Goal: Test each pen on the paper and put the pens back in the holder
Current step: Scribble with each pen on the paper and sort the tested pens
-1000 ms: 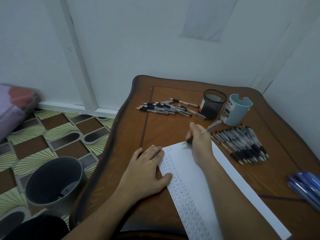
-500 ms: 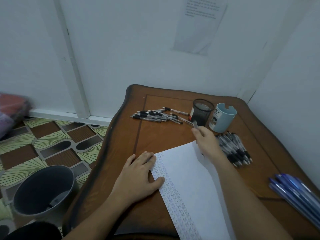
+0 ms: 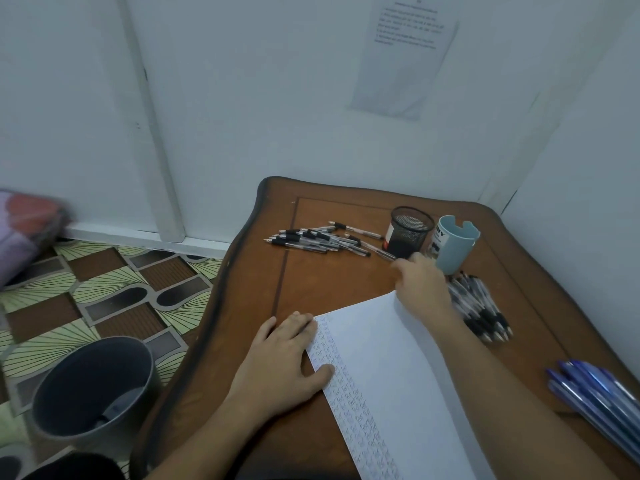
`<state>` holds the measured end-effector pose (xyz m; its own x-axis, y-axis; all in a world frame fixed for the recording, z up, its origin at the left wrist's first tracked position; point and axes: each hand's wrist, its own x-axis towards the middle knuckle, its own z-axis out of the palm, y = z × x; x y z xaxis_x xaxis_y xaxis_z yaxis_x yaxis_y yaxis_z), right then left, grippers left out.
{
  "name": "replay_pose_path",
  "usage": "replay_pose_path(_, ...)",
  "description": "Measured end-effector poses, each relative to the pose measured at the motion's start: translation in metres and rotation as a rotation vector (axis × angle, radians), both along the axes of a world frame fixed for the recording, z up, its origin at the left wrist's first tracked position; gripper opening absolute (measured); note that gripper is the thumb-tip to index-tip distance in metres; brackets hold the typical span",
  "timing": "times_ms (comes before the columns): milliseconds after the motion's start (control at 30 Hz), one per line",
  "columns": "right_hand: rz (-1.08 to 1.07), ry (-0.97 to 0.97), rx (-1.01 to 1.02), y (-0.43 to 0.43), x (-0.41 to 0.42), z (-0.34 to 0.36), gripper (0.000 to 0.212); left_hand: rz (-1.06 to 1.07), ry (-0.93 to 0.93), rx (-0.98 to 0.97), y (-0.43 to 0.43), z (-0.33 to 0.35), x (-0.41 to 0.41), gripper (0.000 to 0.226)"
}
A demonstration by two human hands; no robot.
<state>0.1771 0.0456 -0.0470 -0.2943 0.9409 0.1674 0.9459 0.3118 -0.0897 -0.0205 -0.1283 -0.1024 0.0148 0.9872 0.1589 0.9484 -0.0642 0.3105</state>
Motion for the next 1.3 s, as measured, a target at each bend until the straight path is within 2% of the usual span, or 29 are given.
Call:
replay_pose_path(100,0.019,0.343,-0.244,0.019,-0.029,-0.009,0.034,-0.002,-0.008,-0.005,0.000,0.000,-0.001,0.088)
replay_pose_path(233,-0.096,0.374,-0.226,0.047,-0.062,-0.021,0.039,-0.006,-0.018,-0.004,0.000,0.000,-0.002,0.085)
replay_pose_path(367,-0.204,0.410,-0.224,0.059,-0.075,-0.029,0.020,-0.014,-0.029,-0.004,0.001,-0.001,-0.004,0.081)
replay_pose_path(500,-0.160,0.544,-0.227,0.054,-0.071,-0.026,0.007,-0.020,-0.015,-0.015,0.001,0.000,-0.004,0.079)
replay_pose_path(567,-0.097,0.717,-0.231,0.048,-0.063,-0.017,0.004,-0.019,-0.021,-0.012,0.001,-0.001,-0.005,0.080)
replay_pose_path(700,0.033,1.107,-0.207,0.028,-0.044,0.006,0.014,-0.015,-0.022,-0.001,0.000,-0.002,-0.005,0.085)
replay_pose_path(867,0.018,1.661,-0.371,0.009,-0.039,0.024,0.014,-0.015,-0.038,0.001,0.001,0.000,-0.003,0.088)
replay_pose_path(933,0.027,1.805,-0.473,0.000,-0.039,0.028,0.008,-0.015,-0.027,-0.001,0.001,0.000,-0.003,0.088)
replay_pose_path(1000,0.023,1.844,-0.513,-0.011,-0.040,0.027,0.009,-0.014,-0.029,0.005,0.001,0.000,-0.002,0.088)
replay_pose_path(1133,0.029,1.758,-0.547,-0.025,-0.043,0.020,0.028,-0.012,-0.053,0.021,0.001,0.000,-0.001,0.086)
replay_pose_path(1233,0.065,1.680,-0.537,-0.032,-0.043,0.016,0.006,-0.016,-0.041,0.017,0.001,-0.001,-0.002,0.084)
replay_pose_path(1300,0.082,1.670,-0.528,-0.033,-0.042,0.011,0.011,-0.012,-0.042,0.011,0.001,0.000,-0.002,0.086)
